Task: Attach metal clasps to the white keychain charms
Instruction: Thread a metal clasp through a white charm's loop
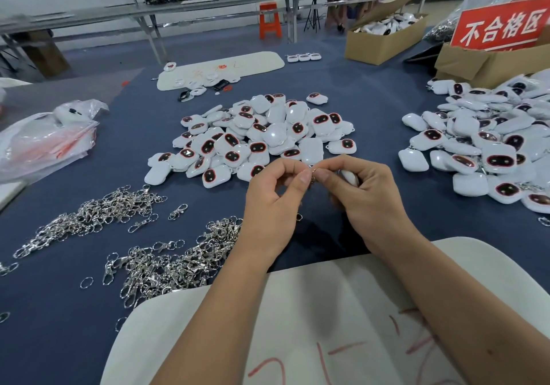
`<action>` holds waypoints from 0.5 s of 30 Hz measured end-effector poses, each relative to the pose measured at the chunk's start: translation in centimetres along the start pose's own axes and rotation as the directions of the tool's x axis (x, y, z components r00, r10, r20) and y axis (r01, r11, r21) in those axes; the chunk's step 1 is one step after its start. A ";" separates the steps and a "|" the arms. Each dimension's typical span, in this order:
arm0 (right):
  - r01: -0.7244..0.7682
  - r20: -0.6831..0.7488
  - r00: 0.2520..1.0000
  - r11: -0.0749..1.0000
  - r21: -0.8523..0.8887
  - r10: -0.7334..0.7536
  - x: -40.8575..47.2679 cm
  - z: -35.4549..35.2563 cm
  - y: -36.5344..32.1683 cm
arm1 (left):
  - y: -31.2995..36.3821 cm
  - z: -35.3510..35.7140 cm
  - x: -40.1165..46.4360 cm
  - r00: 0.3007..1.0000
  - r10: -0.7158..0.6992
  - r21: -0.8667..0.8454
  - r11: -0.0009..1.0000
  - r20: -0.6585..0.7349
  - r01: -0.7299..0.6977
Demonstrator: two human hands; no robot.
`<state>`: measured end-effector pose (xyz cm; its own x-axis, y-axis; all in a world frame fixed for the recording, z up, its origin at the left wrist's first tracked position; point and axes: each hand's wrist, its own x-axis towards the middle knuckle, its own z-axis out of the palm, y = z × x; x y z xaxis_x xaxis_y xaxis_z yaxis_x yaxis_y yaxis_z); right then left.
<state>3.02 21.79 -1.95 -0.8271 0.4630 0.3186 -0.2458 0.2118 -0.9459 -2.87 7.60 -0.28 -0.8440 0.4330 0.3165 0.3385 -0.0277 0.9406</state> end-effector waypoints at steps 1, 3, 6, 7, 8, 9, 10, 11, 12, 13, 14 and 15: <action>-0.009 -0.002 1.000 1.000 0.016 0.009 0.0 0.0 0.0 | 0.0 0.0 0.0 1.000 -0.006 -0.005 1.000 0.011 0.006; -0.015 0.001 1.000 1.000 0.025 0.015 0.1 0.0 0.0 | 0.0 0.0 0.0 1.000 0.001 0.017 1.000 0.020 -0.002; -0.017 0.012 1.000 0.999 0.027 0.017 0.0 0.1 0.0 | 0.1 0.2 0.0 0.999 0.048 0.095 0.994 0.017 -0.049; -0.019 0.013 1.000 0.999 0.033 0.019 0.0 0.1 0.0 | 0.2 0.2 -0.1 0.998 0.056 0.116 0.992 0.015 -0.058; -0.022 0.012 1.000 0.999 0.038 0.021 0.0 0.1 -0.1 | 0.2 0.2 -0.1 0.998 0.060 0.130 0.990 0.013 -0.061; -0.025 0.009 1.000 0.999 0.040 0.024 -0.1 0.1 -0.1 | 0.2 0.2 -0.1 0.998 0.061 0.135 0.989 0.011 -0.062; -0.028 0.004 1.000 0.999 0.041 0.028 -0.1 0.1 -0.2 | 0.2 0.2 -0.1 0.998 0.063 0.133 0.989 0.010 -0.064; -0.030 -0.002 1.000 0.999 0.040 0.030 -0.1 0.1 -0.3 | 0.2 0.2 -0.1 0.998 0.067 0.127 0.990 0.008 -0.068; -0.031 -0.007 0.999 0.999 0.038 0.031 -0.1 0.0 -0.3 | 0.3 0.2 -0.2 0.997 0.073 0.119 0.990 0.005 -0.073; -0.030 -0.010 0.999 0.999 0.037 0.031 -0.1 0.0 -0.3 | 0.3 0.2 -0.2 0.997 0.076 0.110 0.991 0.000 -0.076; -0.030 -0.009 0.999 0.999 0.038 0.031 -0.2 0.0 -0.3 | 0.3 0.2 -0.2 0.997 0.078 0.104 0.992 -0.004 -0.078; -0.029 -0.007 1.000 0.999 0.039 0.030 -0.2 0.0 -0.3 | 0.4 0.3 -0.2 0.997 0.079 0.102 0.992 -0.007 -0.078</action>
<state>3.20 21.62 -1.75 -0.8306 0.4749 0.2907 -0.2410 0.1640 -0.9566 -2.50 7.75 -0.03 -0.8176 0.4230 0.3907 0.4438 0.0304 0.8956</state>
